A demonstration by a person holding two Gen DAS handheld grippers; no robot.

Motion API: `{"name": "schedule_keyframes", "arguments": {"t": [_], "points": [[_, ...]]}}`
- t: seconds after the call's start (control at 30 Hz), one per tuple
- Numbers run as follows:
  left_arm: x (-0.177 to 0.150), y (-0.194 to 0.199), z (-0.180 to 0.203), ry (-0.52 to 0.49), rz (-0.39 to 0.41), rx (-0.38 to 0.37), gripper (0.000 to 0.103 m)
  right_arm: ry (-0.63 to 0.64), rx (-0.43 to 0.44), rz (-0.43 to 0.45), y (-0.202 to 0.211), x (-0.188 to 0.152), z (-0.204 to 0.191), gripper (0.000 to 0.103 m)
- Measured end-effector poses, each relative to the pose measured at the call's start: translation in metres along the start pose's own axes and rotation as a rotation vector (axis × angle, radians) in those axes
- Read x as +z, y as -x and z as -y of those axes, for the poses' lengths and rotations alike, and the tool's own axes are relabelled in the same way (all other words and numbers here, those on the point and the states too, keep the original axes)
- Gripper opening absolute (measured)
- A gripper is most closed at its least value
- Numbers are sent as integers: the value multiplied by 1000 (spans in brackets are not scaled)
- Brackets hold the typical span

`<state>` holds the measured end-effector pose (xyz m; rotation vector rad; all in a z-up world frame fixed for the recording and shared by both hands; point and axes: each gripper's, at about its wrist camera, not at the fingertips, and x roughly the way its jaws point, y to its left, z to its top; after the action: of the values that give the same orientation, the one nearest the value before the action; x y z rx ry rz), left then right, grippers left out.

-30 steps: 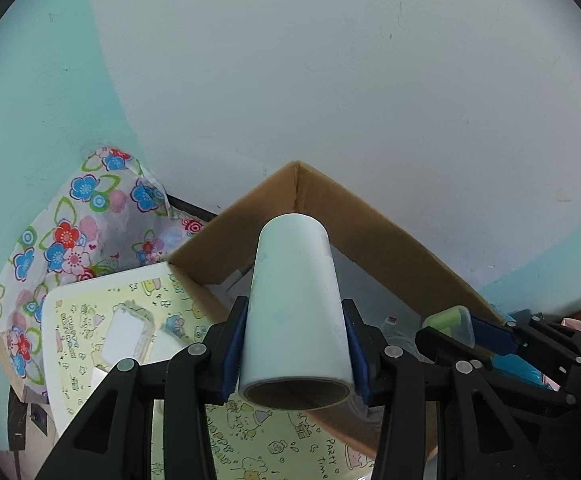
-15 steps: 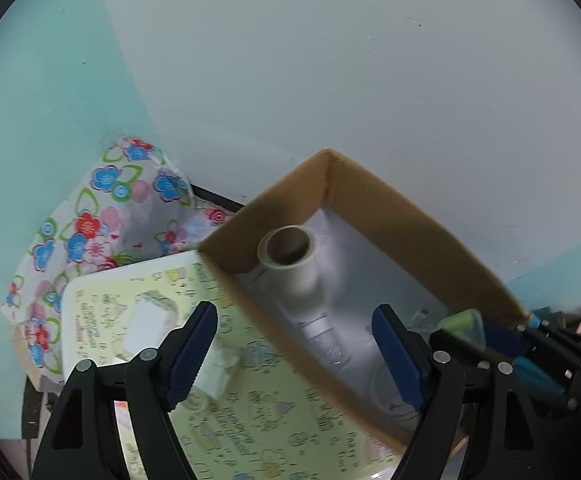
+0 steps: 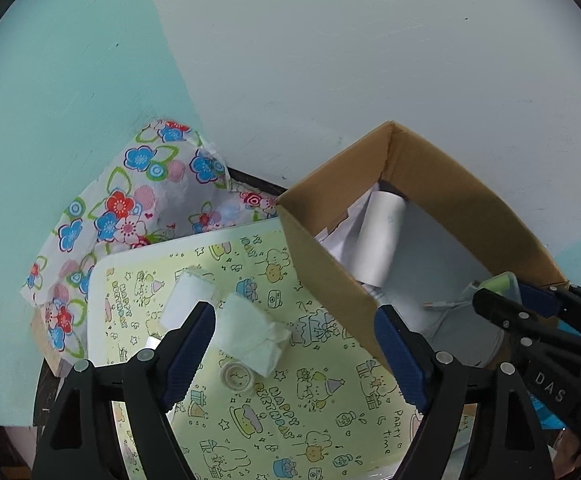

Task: Organize objects
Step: 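Lower the roll and container into the box and open both tools, then withdraw both open tools from the box back over the table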

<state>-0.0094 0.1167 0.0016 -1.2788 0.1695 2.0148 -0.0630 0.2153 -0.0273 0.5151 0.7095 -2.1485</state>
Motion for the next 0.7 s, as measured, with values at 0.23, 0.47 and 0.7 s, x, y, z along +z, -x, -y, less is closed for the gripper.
{"name": "schedule_keyframes", "arguments": {"t": [0.23,0.47,0.7], "points": [[-8,-6,-4,-12,-24,2,83,79,-103,51,5,-2,-15,74],[-17,4,-17,-15,-17,4,84,73,-54,79,15,-9,-27,75],[-35,16,-44,-19,-13,32,85,184,-115,135,28,-21,-67,75]]}}
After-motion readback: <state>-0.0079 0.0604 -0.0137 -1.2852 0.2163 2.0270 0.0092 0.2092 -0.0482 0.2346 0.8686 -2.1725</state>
